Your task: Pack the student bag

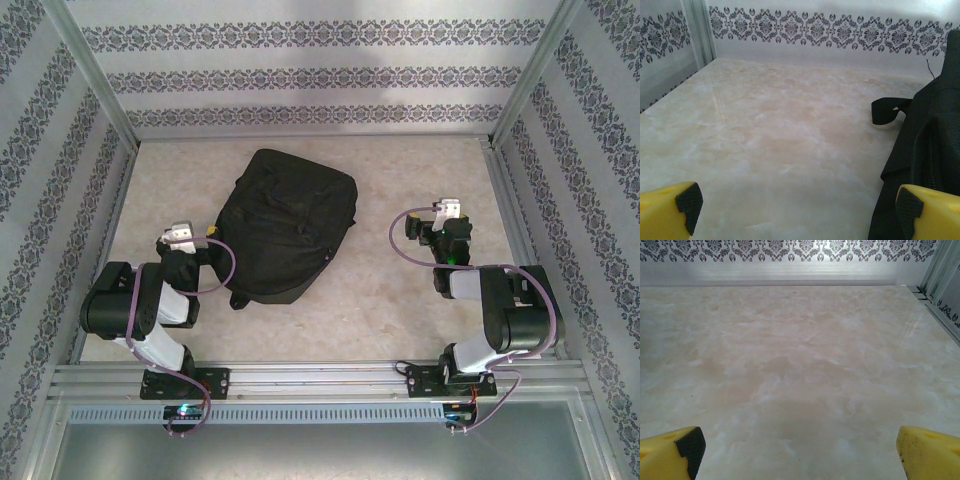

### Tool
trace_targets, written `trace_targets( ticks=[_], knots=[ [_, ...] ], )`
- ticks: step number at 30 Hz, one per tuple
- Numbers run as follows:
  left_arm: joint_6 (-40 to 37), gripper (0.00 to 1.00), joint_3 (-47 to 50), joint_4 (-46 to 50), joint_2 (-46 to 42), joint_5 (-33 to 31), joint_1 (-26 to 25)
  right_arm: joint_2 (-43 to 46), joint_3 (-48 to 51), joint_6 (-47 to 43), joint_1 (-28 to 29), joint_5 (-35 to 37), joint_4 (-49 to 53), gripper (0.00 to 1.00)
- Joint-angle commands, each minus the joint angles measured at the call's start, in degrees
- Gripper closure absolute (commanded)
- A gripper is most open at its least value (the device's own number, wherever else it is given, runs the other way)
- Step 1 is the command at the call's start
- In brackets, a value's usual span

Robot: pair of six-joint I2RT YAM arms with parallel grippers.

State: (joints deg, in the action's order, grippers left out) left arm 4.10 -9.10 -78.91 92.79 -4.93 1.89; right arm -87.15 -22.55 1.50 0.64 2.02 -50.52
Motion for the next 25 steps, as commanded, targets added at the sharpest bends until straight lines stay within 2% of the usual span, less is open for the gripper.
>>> trace_targets(
  ticks=[1,14,25],
  knots=[
    [-0.1,0.0,0.8,-2.8,0.5,0.7,-0.3,0.6,0.5,-0.3,0.5,-0.5,-0.4,0.02],
    [-0.1,0.0,0.7,-2.8,0.5,0.7,-0.2,0.6,0.5,-0.2,0.5,-0.4,-0.4,0.02],
    [-1.8,0.0,0.8,-2.8,0.5,5.4,-0.2,0.6,0.4,-0.2,0.5,-0.4,-0.4,0.02]
  ],
)
